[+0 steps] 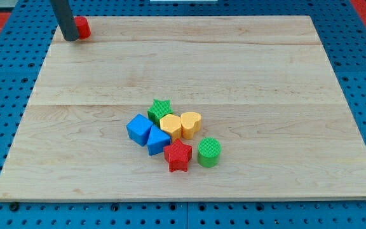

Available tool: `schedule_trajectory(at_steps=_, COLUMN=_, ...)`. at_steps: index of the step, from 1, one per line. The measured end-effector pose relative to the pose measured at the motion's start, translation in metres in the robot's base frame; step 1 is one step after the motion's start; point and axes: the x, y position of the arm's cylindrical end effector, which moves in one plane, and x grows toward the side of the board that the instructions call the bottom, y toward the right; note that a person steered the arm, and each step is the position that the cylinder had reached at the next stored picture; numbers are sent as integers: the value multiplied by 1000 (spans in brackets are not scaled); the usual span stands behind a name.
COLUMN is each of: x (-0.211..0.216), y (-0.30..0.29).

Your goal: Move the red star at the top center of the board

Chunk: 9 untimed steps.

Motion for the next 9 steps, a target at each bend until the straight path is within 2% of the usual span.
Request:
schedule_trajectory(at_steps=2, x=74, y=58)
schedule_trajectory(at_steps=3, x=140, y=96)
schedule_trajectory(at_steps=4, x=232, y=98)
schedule_trajectory(at_steps=5, x=328, y=137)
schedule_trajectory(at_steps=6, x=329, y=195)
schedule_trajectory(at_steps=7, x=303, y=242)
schedule_trajectory(at_steps=9, x=253, y=273)
